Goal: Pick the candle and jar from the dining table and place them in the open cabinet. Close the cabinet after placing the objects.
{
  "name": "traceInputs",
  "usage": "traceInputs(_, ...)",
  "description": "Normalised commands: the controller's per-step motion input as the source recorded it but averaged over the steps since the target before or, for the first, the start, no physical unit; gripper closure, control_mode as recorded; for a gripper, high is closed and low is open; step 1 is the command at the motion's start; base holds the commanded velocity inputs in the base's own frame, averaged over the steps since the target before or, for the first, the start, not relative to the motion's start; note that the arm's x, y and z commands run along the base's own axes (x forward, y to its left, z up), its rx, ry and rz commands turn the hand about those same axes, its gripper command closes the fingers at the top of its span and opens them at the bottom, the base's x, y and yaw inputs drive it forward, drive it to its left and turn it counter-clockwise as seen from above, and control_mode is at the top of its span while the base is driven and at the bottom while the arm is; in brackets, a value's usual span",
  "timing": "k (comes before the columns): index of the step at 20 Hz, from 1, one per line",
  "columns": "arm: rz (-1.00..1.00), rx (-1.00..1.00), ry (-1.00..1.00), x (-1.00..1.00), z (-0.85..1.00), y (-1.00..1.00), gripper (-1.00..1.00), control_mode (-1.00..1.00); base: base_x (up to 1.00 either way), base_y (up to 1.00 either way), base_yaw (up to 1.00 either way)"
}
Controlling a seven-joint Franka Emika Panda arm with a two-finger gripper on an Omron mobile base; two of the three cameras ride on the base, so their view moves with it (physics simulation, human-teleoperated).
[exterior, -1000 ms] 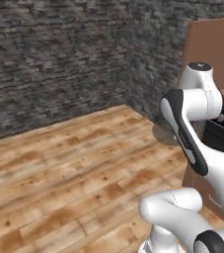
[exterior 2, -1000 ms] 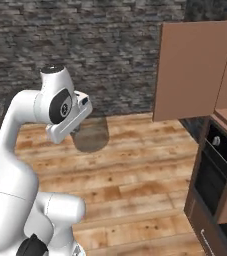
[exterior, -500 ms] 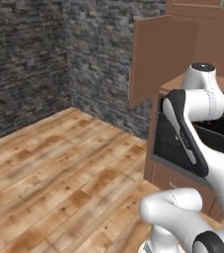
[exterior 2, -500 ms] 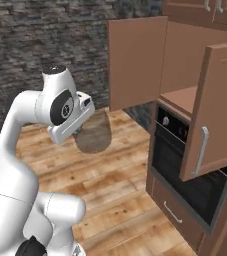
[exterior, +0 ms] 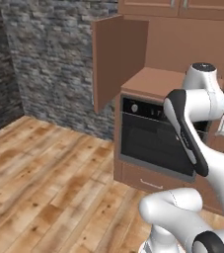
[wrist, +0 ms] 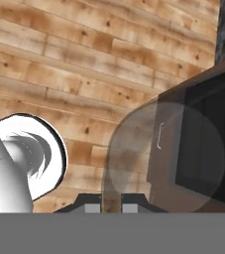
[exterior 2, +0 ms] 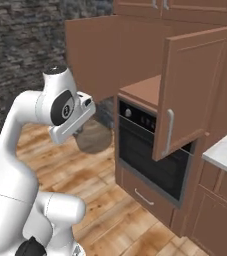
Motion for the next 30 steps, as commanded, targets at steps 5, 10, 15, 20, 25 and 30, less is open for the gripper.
traceInputs(5, 0.00, 0.00, 0.00, 0.00, 0.00, 0.00, 1.00, 1.00, 0.17, 0.49, -0.30)
traceInputs(10, 0.00, 0.00, 0.00, 0.00, 0.00, 0.00, 1.00, 1.00, 0.21, 0.61, -0.28)
traceInputs(15, 0.00, 0.00, 0.00, 0.00, 0.00, 0.00, 1.00, 1.00, 0.21, 0.27, -0.23)
traceInputs(20, 0.00, 0.00, 0.00, 0.00, 0.00, 0.00, 1.00, 1.00, 0.27, 0.04, -0.20)
traceInputs(25, 0.00, 0.00, 0.00, 0.00, 0.00, 0.00, 1.00, 1.00, 0.27, 0.00, -0.17)
traceInputs(30, 0.00, 0.00, 0.00, 0.00, 0.00, 0.00, 1.00, 1.00, 0.41, 0.32, -0.26)
